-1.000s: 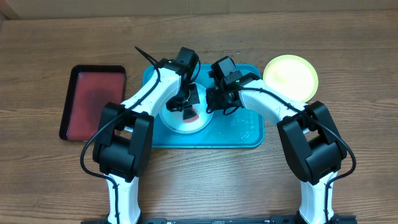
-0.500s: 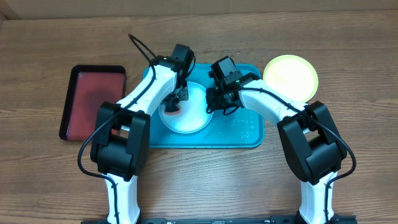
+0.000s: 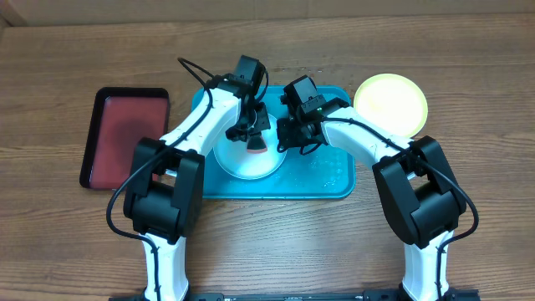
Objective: Clean dirty plates on tray and stack at the side
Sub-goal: 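Scrub the light-blue plate with the sponge in the left gripper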
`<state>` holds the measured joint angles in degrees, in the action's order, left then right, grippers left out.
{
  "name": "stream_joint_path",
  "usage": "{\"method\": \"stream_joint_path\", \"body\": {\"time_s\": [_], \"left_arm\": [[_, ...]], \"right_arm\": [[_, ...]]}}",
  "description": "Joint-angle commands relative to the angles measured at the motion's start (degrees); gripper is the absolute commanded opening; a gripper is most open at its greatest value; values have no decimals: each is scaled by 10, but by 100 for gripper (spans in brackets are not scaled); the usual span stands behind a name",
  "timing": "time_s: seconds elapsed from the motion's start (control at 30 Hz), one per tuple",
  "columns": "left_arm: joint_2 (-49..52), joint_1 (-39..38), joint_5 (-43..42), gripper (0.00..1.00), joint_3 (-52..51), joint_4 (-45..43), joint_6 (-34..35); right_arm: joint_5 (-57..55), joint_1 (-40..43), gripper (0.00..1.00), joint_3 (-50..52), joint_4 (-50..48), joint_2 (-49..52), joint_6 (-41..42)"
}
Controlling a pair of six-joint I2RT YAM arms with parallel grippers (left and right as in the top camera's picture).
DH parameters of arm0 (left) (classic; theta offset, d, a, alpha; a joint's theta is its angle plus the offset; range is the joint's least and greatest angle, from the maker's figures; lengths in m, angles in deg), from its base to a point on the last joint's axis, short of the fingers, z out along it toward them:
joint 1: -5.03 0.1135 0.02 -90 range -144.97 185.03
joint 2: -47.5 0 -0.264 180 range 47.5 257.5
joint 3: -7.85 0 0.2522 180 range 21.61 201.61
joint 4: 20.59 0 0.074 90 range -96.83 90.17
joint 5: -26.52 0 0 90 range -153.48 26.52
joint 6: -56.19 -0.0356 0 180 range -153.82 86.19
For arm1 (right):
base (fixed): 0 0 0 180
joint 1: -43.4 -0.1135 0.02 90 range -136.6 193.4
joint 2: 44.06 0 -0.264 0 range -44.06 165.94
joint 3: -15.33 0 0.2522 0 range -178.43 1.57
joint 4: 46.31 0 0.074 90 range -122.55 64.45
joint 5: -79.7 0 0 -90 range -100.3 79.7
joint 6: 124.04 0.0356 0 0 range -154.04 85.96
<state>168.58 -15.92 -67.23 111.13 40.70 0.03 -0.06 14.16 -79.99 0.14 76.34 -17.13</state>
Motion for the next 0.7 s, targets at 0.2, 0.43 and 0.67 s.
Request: {"method": "stream_joint_path", "body": {"time_s": [0.2,0.43,0.67], "left_arm": [[-4,11,191,5,-14,61,-22],[-4,22,257,4,-8,92,-66],[-4,22,11,4,14,22,-65]], "right_arm": [[-19,0,4,12,8,2,-4],[-18,0,4,12,8,2,-4],[-18,0,4,12,5,2,-4]]}}
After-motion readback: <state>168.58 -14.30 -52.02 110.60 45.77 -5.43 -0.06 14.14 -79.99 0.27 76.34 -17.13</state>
